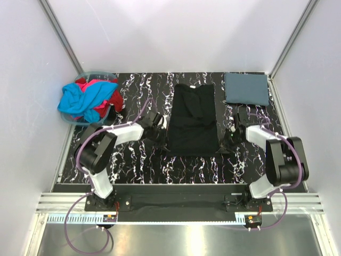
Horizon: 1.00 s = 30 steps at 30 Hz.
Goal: Fold and stack the t-shirts
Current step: Fold the tshirt
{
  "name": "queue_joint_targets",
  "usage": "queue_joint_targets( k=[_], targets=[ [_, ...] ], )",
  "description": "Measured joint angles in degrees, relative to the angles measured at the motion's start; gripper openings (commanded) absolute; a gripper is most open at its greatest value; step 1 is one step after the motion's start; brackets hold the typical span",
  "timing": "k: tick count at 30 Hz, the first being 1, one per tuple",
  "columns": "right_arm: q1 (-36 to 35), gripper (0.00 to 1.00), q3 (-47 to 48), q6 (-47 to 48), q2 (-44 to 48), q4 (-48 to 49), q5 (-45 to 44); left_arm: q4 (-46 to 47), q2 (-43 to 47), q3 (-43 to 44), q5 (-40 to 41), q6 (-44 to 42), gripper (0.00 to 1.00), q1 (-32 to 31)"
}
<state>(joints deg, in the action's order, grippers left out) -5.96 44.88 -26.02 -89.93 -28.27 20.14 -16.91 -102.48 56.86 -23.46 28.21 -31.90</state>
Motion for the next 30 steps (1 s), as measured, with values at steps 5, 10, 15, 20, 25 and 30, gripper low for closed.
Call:
queue_joint_targets(
  k=[5, 10, 15, 20, 25, 30],
  targets=[
    [0.0, 0.01, -4.5, -4.3, 4.0, 0.2, 0.2, 0.3, 4.8, -5.4, 2.3, 1.6, 0.10, -3.2],
    [0.0, 0.28, -6.0, -7.2, 6.0, 0.2, 0.2, -1.4, 8.6, -8.4, 4.8, 3.3, 0.25, -4.6],
    [0.0, 0.36, -4.7, -7.7, 9.5, -3.8, -2.2, -8.1, 11.5, -5.6, 9.1, 2.6, 0.29, -4.0],
    [0.0, 0.20, 0.9, -7.8, 14.8, -6.6, -5.8, -11.3, 13.6, 3.2, 10.9, 0.7, 0.32, -2.1],
    [-1.0, 0.00, 4.1, -8.2, 13.9, -3.0, -6.0, -9.8, 11.5, 11.7, 9.0, -0.2, 0.27, -1.6],
    [-5.5, 0.00, 7.5, -8.3, 3.7, 1.0, -6.1, -6.3, 2.0, 16.7, 6.4, -0.3, 0.26, -1.6]
  ],
)
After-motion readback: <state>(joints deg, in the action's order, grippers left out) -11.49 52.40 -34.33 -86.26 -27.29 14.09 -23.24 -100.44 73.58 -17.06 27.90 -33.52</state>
